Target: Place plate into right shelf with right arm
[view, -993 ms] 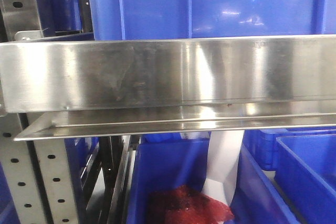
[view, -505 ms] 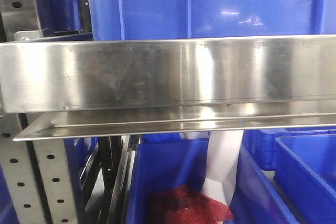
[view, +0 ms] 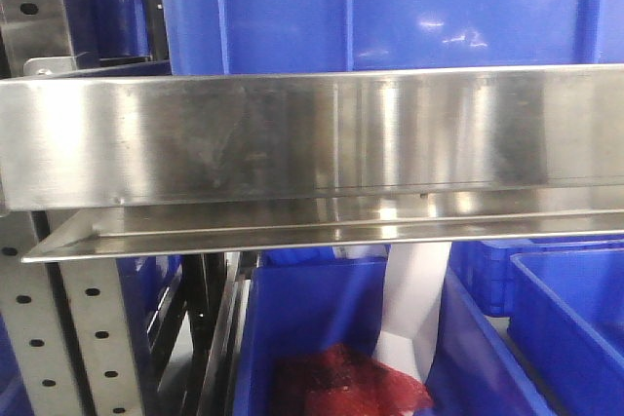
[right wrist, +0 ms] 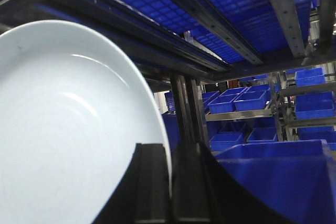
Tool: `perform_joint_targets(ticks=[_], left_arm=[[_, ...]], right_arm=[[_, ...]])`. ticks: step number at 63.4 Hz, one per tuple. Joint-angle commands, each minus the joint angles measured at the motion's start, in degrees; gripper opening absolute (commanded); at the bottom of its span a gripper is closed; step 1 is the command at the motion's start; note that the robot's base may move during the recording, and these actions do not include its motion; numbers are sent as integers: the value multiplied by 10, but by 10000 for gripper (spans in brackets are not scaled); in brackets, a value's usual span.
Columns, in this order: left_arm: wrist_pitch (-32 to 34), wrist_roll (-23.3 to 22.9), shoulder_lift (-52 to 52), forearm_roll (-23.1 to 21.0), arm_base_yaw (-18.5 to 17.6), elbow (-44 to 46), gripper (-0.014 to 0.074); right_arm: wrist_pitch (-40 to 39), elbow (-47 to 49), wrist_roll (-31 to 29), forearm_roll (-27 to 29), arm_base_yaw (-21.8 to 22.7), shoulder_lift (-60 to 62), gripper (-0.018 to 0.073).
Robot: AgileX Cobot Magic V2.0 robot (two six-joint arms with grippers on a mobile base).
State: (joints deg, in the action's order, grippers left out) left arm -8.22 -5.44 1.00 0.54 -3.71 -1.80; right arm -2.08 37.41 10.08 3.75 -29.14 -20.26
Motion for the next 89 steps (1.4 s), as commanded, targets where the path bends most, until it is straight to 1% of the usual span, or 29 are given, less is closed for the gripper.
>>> perform_joint_targets(ticks=[1,8,13,21,27,32,40,45,48,53,57,58,64,65,70,82,89], left_arm=[[48,-3,2,-1,-4,-6,-47],[48,-3,2,-1,-4,-6,-47],[48,-3,2,-1,-4,-6,-47],[48,-3,2,-1,-4,-6,-47],[48,-3,2,-1,-4,-6,-47],[48,-3,2,-1,-4,-6,-47],[48,-3,2,-1,-4,-6,-47],[48,-3,2,-1,-4,-6,-47],[48,-3,2,-1,-4,-6,-47],[48,-3,2,-1,-4,-6,-47],[48,-3,2,-1,-4,-6,-47],[48,-3,2,-1,-4,-6,-47],[48,-3,2,-1,-4,-6,-47],[48,-3,2,-1,-4,-6,-47],[48,-3,2,-1,-4,-6,-47],[48,-3,2,-1,-4,-6,-47],[48,-3,2,-1,-4,-6,-47]], right_arm=[[-40,86,1,5,2,-77,56],[-20,168,-1,4,2,-182,56],[-11,225,-21,3,3,-252,56],[-8,284,-49,3,8,-347,56],[-9,319,-53,3,29,-408,56],[-8,337,-53,3,60,-453,56],[-8,346,-53,3,100,-500,59],[1,346,-53,3,115,-519,66],[10,346,-53,3,118,-530,104],[27,346,-53,3,120,-542,227],[36,346,-52,4,120,-544,379],[36,346,-52,4,120,-544,434],[36,346,-52,4,120,-544,640],[36,346,-52,4,120,-544,651],[36,346,-52,4,120,-544,628],[41,346,-52,4,120,-537,626],[62,346,-52,4,120,-509,625]])
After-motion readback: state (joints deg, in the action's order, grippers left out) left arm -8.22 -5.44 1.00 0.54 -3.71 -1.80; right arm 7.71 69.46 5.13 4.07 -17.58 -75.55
